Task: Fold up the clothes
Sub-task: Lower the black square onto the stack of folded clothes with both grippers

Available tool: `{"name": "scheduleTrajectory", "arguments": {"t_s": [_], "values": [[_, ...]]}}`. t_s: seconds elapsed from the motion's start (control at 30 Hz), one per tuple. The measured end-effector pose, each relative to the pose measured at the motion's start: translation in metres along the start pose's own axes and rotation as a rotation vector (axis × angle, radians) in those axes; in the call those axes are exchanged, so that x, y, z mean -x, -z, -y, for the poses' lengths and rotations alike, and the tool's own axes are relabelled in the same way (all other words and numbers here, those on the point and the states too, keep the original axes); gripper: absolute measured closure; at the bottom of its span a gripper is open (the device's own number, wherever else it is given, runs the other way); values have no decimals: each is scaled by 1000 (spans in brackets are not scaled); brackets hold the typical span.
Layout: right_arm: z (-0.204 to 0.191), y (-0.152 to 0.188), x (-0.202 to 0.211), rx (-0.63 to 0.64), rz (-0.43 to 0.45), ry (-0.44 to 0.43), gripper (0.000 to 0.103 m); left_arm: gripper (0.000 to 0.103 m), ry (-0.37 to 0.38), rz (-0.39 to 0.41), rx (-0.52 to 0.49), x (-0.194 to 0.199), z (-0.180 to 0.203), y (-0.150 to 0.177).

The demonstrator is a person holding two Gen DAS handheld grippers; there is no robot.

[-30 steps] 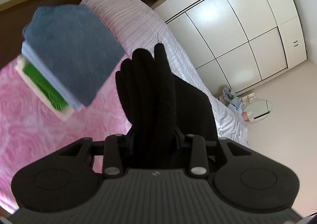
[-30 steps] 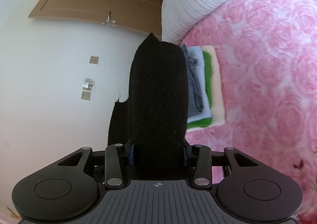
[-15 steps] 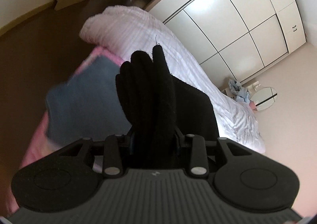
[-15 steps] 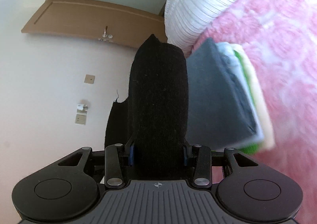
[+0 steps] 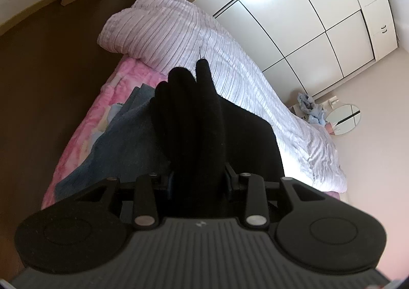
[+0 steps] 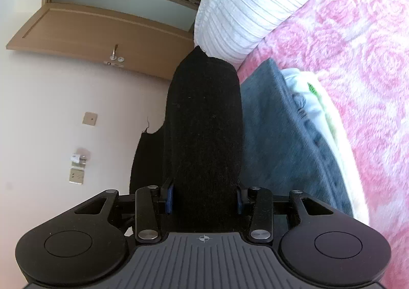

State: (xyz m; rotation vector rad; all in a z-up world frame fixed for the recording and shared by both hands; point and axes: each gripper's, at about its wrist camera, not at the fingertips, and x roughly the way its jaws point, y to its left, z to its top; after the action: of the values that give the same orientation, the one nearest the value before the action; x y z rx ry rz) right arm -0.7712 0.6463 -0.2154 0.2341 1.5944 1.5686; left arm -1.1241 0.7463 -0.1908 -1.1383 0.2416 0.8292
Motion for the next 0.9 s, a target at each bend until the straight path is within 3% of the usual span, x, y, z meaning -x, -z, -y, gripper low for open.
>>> {"name": "scheduleTrajectory", "arguments": {"t_s": [0.2,0.43,0.6,0.77,0.9], "values": [[9,-11,-8,3,6,23,61,73,10,1,-2,-16,-11,-3],[20,-7,-22,39,9,110,58,72,-47,13,-70,-26,-21,-1],[2,-2,-15,136,71,55,60,73,-15,66,-126,-20,-13,-5],[8,1,-23,114,35,112,60,72,-64,8,-112,-34,-24,-5],[9,5,-19,110,43,127,59,70,-68,10,-125,-32,-22,-4]]}}
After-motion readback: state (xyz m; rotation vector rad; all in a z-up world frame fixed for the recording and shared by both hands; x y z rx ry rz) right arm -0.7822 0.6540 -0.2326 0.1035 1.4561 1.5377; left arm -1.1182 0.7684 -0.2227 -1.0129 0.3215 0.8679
